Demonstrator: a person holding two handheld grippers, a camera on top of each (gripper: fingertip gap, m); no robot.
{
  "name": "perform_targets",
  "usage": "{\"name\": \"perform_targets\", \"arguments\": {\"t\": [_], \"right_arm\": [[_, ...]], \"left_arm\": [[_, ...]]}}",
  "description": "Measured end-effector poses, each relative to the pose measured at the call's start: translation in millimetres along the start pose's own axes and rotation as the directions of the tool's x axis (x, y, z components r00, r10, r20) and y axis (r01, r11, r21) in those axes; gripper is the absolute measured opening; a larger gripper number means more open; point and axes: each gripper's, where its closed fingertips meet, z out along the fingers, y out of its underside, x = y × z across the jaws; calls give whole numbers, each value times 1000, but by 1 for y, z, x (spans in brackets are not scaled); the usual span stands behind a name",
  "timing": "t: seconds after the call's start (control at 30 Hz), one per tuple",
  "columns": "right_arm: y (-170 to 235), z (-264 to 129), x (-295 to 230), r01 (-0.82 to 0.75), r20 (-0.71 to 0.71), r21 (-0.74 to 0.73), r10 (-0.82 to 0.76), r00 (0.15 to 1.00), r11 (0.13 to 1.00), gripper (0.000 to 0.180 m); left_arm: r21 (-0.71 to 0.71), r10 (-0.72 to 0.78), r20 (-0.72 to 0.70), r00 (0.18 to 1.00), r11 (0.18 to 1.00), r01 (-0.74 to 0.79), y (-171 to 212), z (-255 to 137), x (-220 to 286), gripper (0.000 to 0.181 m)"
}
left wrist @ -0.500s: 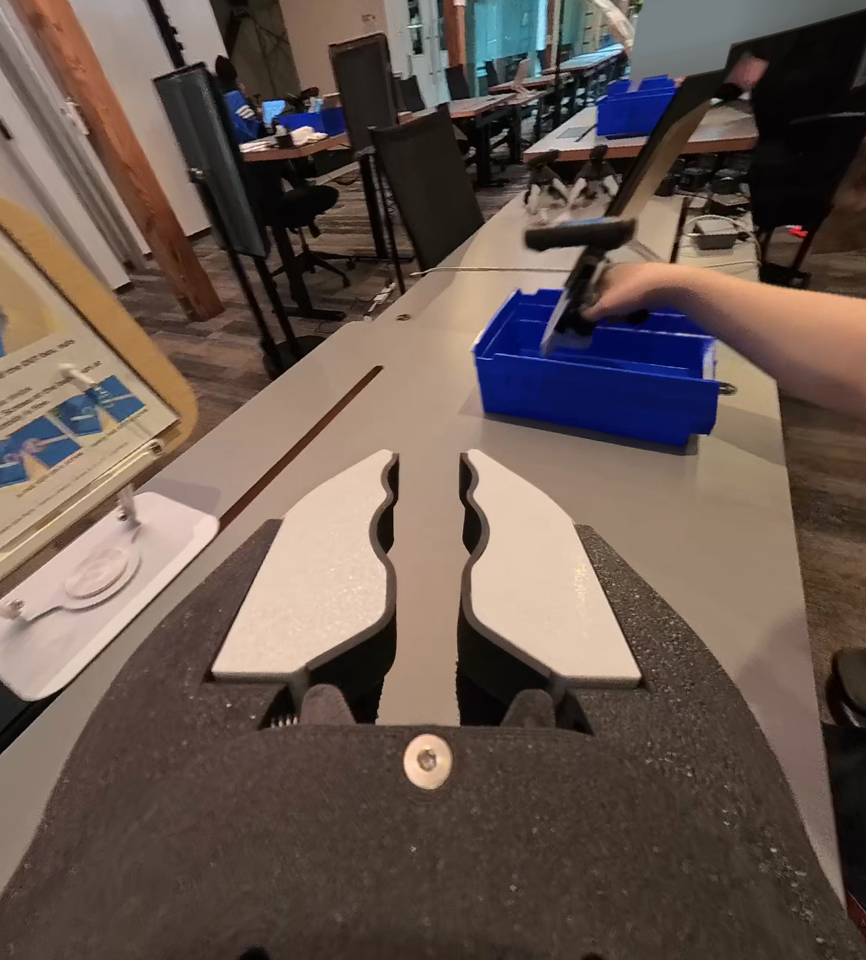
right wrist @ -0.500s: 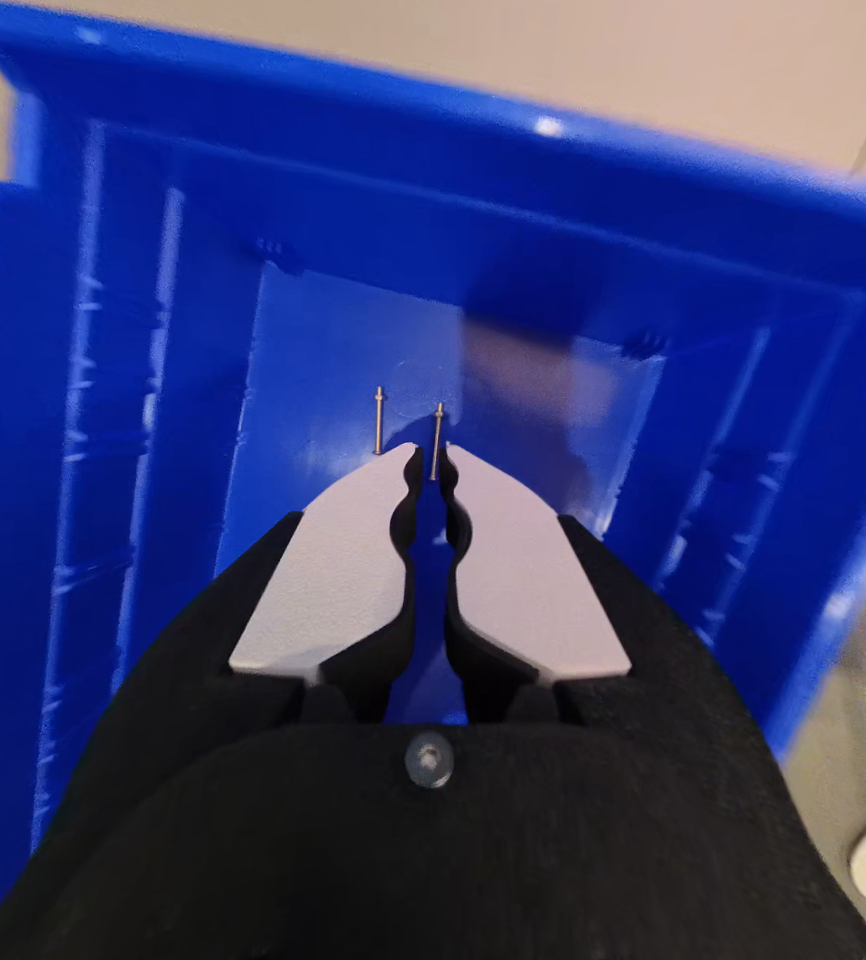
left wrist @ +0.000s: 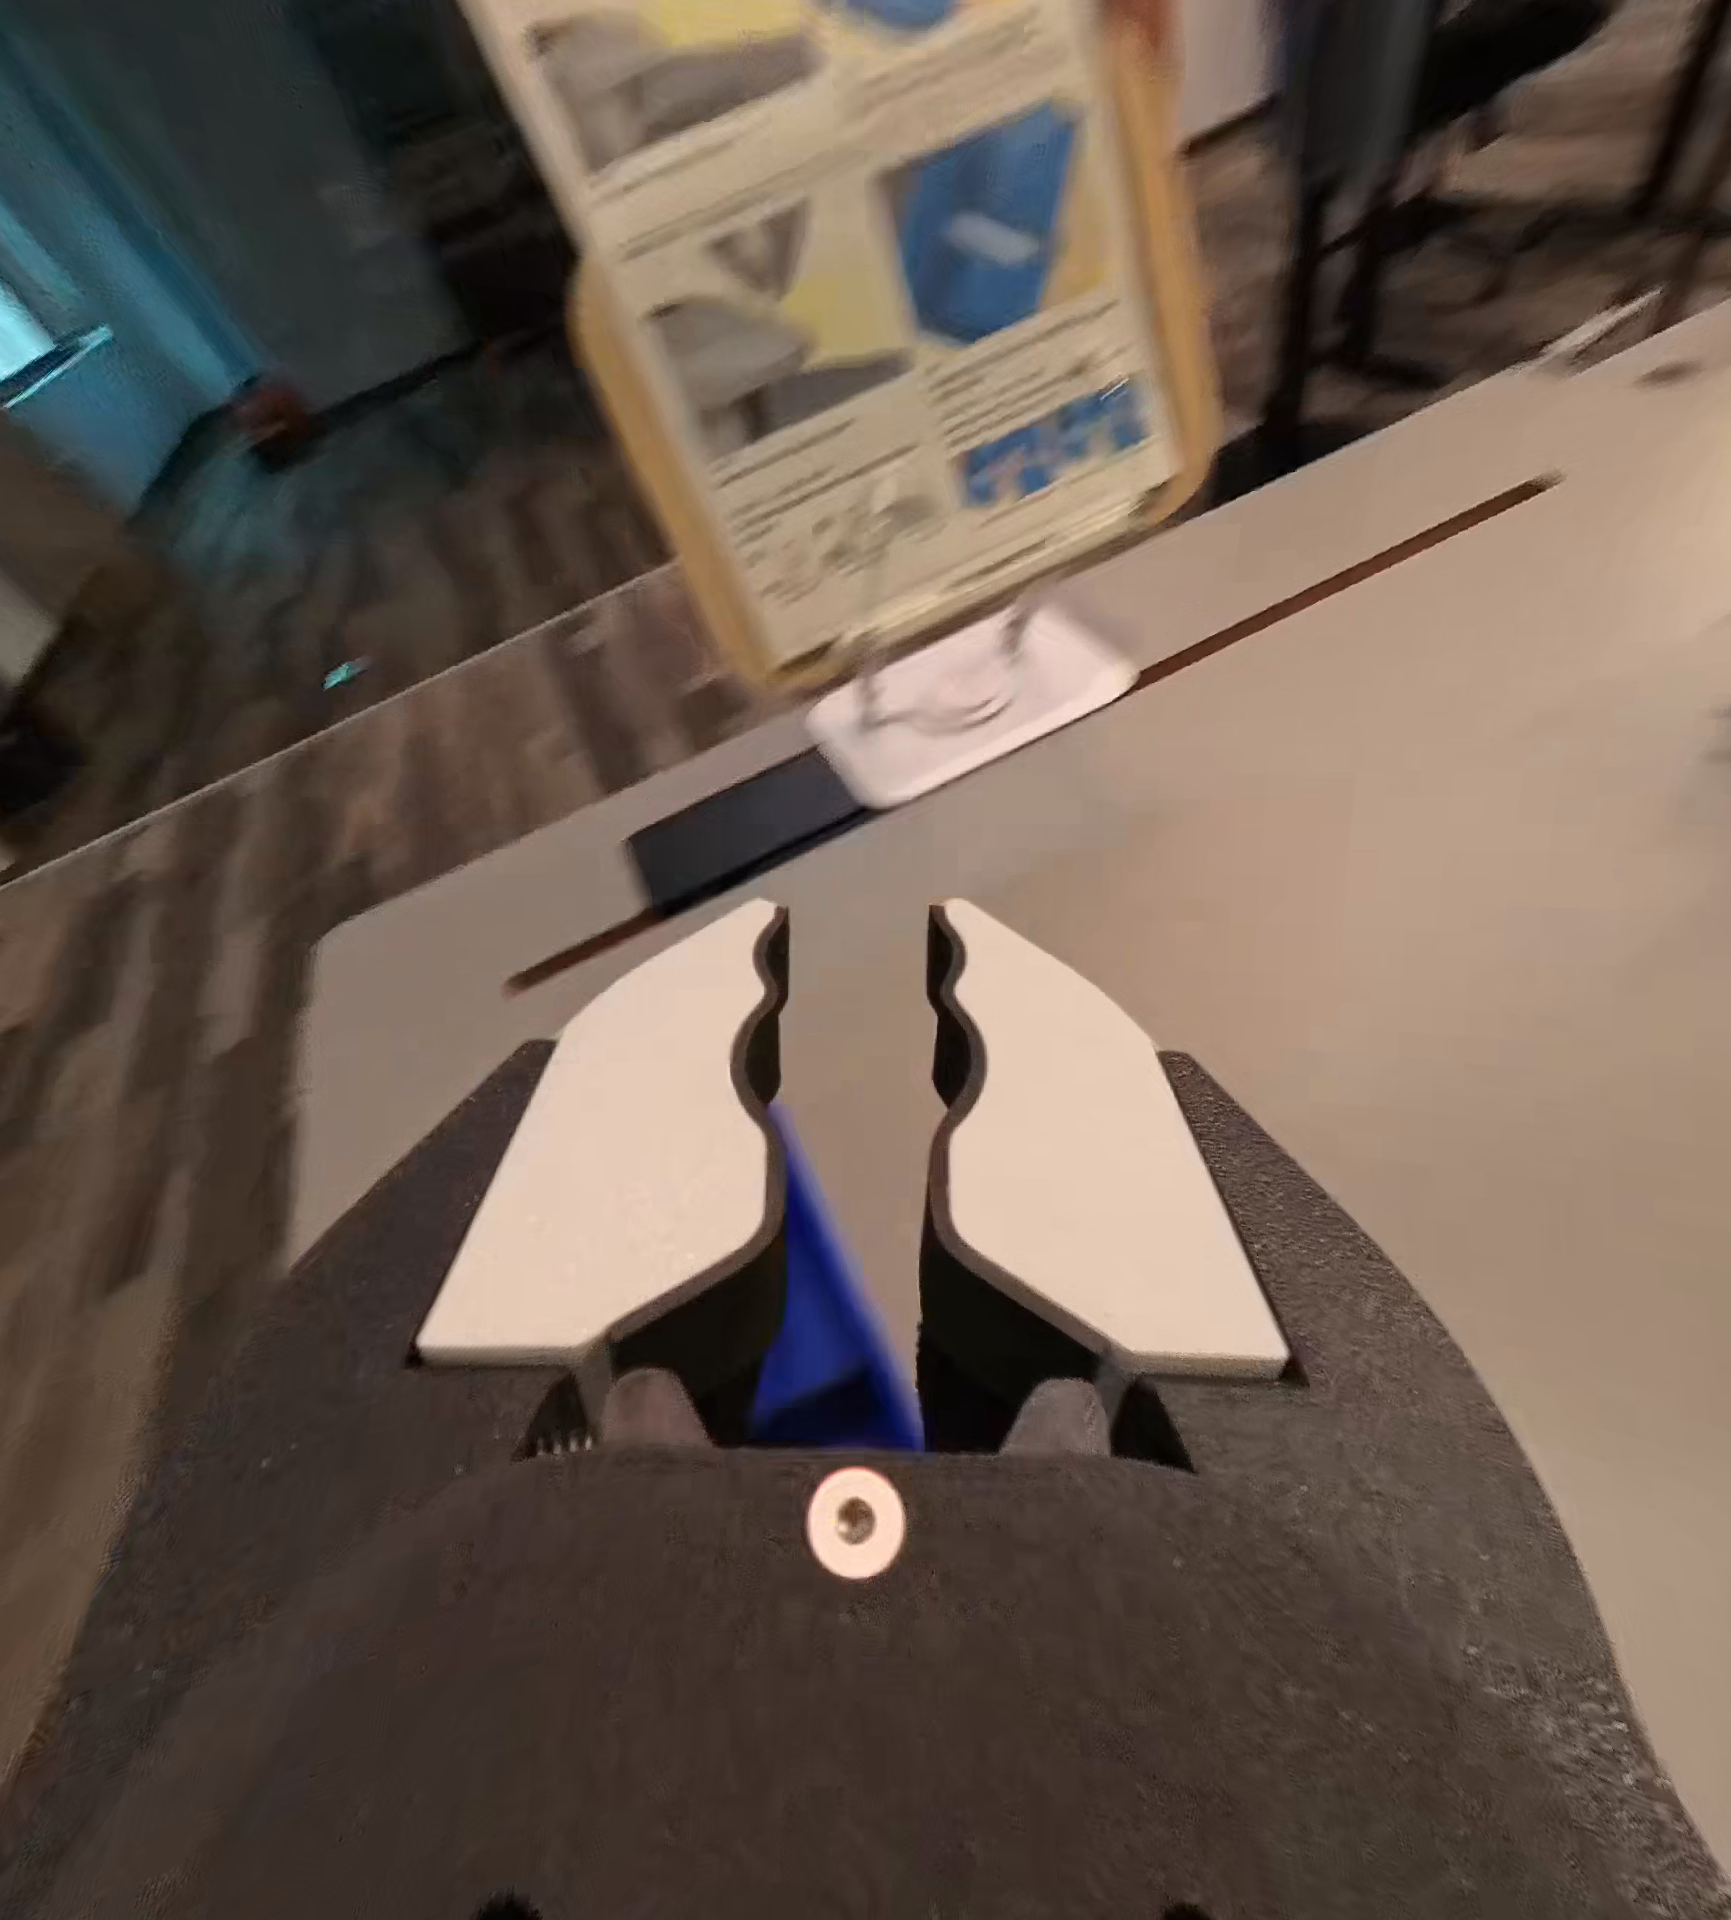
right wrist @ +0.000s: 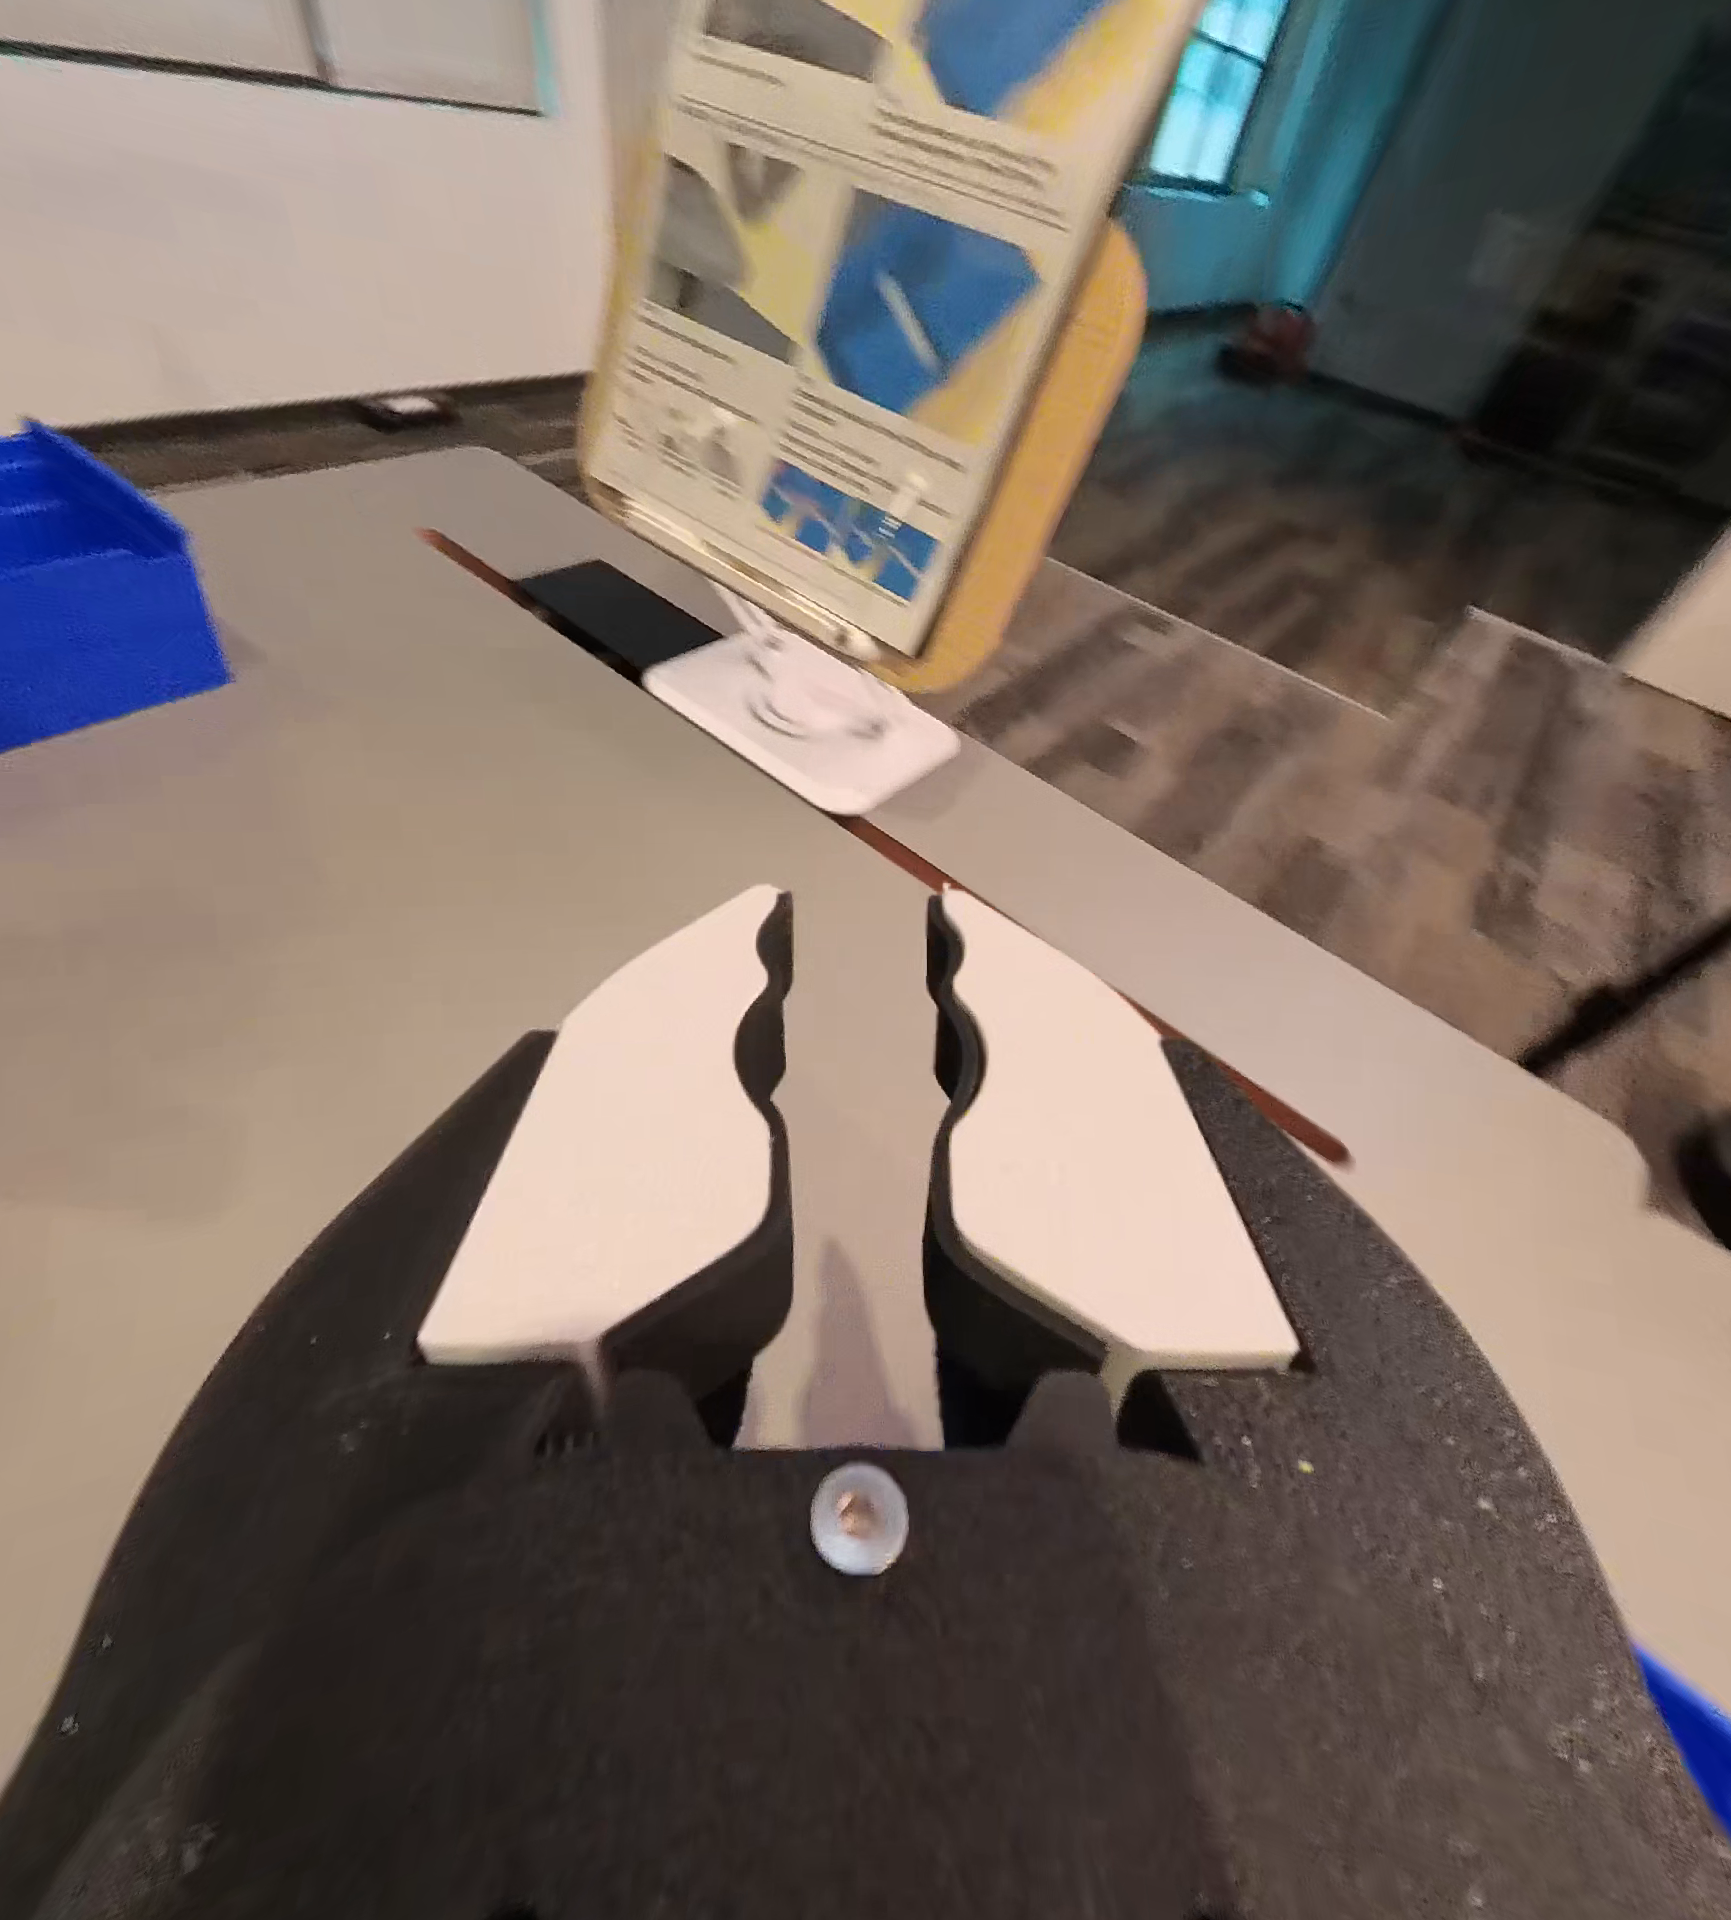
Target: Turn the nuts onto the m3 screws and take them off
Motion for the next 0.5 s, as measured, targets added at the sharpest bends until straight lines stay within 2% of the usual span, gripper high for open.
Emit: {"name": "perform_targets", "arguments": {"t": [0.13,0.27,0.4,0.5], "right_arm": [[-20,44,-52,93,66,22,-94,993,995,19],[-39,79,-113,109,198,80,-123,973,991,16],[-43,104,-166,132,317,62,-145,937,989,16],[-40,118,-196,182,364,41,-184,913,982,16]], "left_arm": [[-205,-76,107,991,974,97,77,-46,-64,22],[-406,-201,74,977,889,214,160,-68,-75,18],[-561,-178,-2,984,814,146,219,-75,-61,18],[-610,-140,-28,990,787,94,237,-73,-60,18]]}}
